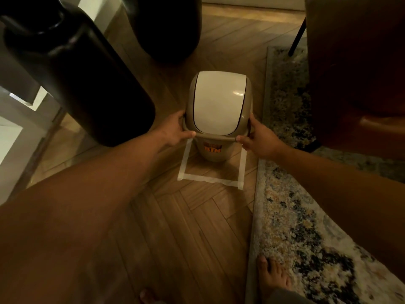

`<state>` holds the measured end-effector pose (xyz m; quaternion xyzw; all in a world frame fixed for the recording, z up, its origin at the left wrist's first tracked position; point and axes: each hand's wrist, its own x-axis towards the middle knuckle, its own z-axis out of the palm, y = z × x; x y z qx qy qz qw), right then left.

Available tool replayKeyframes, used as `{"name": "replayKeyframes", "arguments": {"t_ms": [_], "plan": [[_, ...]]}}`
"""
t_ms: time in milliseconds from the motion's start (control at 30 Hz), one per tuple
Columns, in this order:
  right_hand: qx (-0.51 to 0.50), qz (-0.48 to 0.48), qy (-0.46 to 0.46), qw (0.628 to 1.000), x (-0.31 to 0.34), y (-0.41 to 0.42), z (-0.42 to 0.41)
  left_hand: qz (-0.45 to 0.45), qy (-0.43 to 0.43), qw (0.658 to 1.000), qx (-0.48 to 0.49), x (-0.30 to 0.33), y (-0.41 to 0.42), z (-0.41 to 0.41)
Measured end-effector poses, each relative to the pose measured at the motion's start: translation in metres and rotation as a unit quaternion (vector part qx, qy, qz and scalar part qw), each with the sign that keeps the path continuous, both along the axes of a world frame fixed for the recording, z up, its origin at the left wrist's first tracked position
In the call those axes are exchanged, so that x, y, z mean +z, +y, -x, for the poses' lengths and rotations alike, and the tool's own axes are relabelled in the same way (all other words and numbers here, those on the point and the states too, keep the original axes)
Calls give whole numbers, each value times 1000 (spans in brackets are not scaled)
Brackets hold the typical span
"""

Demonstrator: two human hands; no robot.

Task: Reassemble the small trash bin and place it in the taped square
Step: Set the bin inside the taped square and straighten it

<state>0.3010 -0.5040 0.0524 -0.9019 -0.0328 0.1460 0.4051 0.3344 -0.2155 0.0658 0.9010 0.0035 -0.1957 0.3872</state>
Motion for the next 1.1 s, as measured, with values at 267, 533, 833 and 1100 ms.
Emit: {"name": "replayKeyframes", "arguments": {"t_ms": [267,533,833,1100], "plan": [[-88,-15,-4,996,-7,-7,7,-19,-65,997,28,-13,0,9],[-66,-48,-4,997,-5,-9,7,3,-65,997,31,-18,-2,15],[-89,-36,4,995,-2,-8,15,17,-50,999,13,-15,-4,15],[-70,-50,-37,996,5,0,12,-68,-98,993,11,-19,-1,16]]}}
